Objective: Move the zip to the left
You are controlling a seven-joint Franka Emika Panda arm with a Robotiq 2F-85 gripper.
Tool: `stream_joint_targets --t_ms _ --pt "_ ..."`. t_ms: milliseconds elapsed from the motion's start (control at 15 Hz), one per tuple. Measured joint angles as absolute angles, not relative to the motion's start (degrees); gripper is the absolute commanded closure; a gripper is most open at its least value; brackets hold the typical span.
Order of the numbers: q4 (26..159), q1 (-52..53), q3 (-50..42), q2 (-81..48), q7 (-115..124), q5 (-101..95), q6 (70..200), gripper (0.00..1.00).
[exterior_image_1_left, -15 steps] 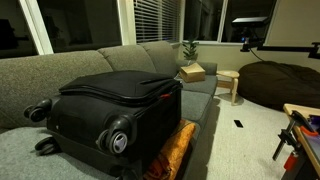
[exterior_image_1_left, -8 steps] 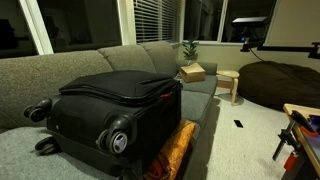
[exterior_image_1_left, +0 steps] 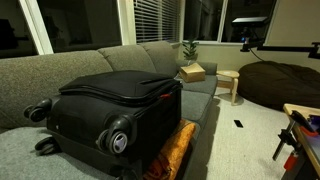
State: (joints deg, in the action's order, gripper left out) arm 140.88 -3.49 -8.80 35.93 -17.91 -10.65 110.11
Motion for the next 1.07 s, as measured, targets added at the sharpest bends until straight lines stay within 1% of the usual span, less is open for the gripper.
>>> stream_joint_targets --t_ms 733,1067 --pt "142.71 -3.88 -10.29 31.51 -17.91 -10.34 117.72 0.0" --pt "143.23 -4.03 -10.52 31.16 -17.91 -10.34 118.5 0.0"
